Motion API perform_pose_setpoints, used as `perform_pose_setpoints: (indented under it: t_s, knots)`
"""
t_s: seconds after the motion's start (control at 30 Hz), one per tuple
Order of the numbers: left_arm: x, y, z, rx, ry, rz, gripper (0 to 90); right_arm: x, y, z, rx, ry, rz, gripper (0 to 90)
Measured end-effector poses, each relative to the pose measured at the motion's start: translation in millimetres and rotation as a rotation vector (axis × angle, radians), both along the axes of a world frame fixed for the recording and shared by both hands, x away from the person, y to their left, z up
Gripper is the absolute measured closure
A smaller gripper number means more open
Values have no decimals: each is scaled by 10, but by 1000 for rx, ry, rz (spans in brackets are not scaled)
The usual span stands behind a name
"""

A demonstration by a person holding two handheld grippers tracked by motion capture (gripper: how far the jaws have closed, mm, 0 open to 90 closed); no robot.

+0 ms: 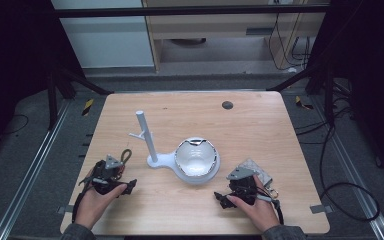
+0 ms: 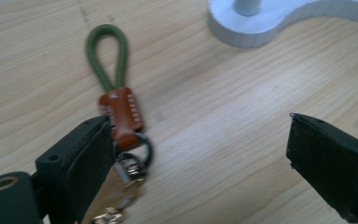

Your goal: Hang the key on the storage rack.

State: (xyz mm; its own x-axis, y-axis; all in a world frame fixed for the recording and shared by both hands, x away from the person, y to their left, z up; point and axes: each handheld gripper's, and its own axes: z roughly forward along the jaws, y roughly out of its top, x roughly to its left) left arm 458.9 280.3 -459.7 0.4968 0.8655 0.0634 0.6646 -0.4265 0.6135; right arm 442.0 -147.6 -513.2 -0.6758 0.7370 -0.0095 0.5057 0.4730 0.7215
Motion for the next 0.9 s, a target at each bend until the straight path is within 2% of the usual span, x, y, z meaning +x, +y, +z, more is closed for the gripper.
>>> perform_pose_setpoints:
  t_s: [0.1,0.27,0.3,0.33,0.37,0.43,0.53,0.6,0.73,0.9]
  knots:
    - [81,121,54,-18,23,26,115,-1,0,0,1,0,-2,2]
    - [255,301,136,-27,68,60,255,-1,0,0,1,0,-1,2]
    - [255,301,136,-27,68,60,270,-1,0,0,1,0,-1,2]
    - [306,314,134,-9,95,58,286,-3,0,0,1,1,-3,2]
    - [306,314,134,-9,95,58,304,-3,0,0,1,1,-3,2]
    - [361,318,116,-20,124,61,332,-5,-1,0,1,1,-4,2]
    - [452,277,64,-9,163,61,410,-8,-2,0,2,2,-5,2]
    - [490,238,34,-4,178,62,422,-8,-1,-1,3,1,-6,2]
    - [560,211,-12,20,198,84,453,-9,-3,1,3,3,-2,2]
    - [613,217,-43,8,211,110,508,-11,-11,-1,-2,-3,3,2]
